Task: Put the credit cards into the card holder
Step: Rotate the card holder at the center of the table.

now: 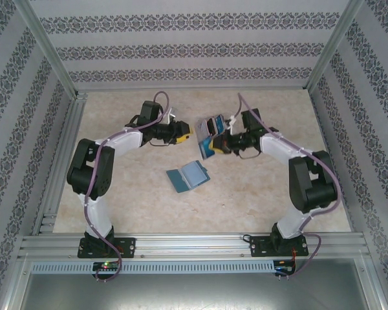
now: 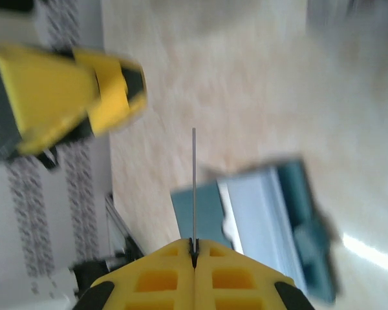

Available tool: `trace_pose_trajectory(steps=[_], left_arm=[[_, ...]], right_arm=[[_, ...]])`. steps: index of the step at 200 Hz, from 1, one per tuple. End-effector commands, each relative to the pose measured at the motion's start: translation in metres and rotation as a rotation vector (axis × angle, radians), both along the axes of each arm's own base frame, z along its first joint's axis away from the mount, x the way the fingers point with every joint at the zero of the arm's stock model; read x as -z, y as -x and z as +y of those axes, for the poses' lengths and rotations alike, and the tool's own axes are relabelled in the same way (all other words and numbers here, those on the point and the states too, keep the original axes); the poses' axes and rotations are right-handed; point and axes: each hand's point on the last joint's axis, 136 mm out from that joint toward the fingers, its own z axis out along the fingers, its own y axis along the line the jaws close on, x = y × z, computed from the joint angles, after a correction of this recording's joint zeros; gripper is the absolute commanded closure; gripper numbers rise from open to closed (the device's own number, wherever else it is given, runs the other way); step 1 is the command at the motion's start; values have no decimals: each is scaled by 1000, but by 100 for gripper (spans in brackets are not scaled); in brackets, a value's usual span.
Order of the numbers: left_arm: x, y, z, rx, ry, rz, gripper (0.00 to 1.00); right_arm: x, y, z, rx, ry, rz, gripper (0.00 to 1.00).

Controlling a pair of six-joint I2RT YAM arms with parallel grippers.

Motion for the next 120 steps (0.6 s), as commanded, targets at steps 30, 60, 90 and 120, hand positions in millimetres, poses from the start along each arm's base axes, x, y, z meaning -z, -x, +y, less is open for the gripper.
trace_pose_trajectory(steps=[30,60,90,120], left_arm=[[54,74,32,96,-192,132,66],[64,96,37,118,-198,177,72],[70,111,34,132,-203,204,76],[73,130,24,167,-212,226,77]], right_arm=[[42,125,1,-188,170,199,100],[53,148,-11,-192,234,250,100],[68,140,-22,-160,287,258,100],[79,106,-18,-115,300,209,100]])
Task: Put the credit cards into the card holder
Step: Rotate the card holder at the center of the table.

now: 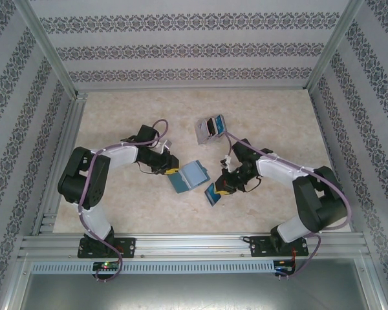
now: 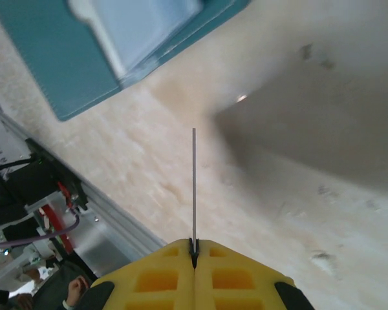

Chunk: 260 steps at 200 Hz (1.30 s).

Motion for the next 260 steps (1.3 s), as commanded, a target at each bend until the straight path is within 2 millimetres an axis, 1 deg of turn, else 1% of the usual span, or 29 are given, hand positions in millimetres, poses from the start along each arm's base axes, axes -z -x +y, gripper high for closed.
trace_pose_trajectory(steps=[1,22,48,63,86,103,113,129,138,150,167,185,191,210,221,227,241,260], left_arm=[[-4,20,-7,45,-7,5,78],[-2,30,-10,37,-3,18,78],[3,37,-14,16,0,28,79],[8,44,-22,18,5,37,79],[15,50,-39,36,9,43,78],[22,50,-53,44,16,43,77],[24,45,-59,40,10,32,77],[26,35,-68,21,0,16,76],[24,26,-73,0,6,-6,75],[20,16,-79,-33,16,-32,75],[16,0,-86,-75,18,-78,75],[18,-15,-93,-104,17,-106,75],[22,-20,-96,-104,15,-104,75],[31,-36,-104,-118,7,-112,75],[34,-45,-110,-124,14,-113,75],[32,-50,-114,-123,22,-119,75],[21,-59,-121,-110,35,-142,75],[2,-63,-116,-95,9,-192,75]], right_arm=[[10,-28,0,18,34,-69,100],[9,-56,4,36,51,-125,100],[-1,-89,15,44,34,-193,100],[-7,-107,23,42,16,-224,100],[-15,-130,42,27,-29,-248,100],[-20,-143,61,-1,-67,-255,100],[-22,-150,70,-16,-87,-263,100],[-25,-156,73,-18,-89,-271,100],[-30,-159,69,-9,-79,-289,100],[-40,-162,58,12,-58,-318,100],[-51,-167,35,59,-11,-368,100],[-64,-171,9,111,22,-425,100],[-69,-171,-1,130,32,-444,100],[-86,-168,-18,165,46,-492,100],[-92,-164,-25,174,57,-506,100],[-93,-162,-27,173,62,-507,100],[-94,-154,-29,168,67,-502,100],[-88,-145,-28,168,55,-490,100]])
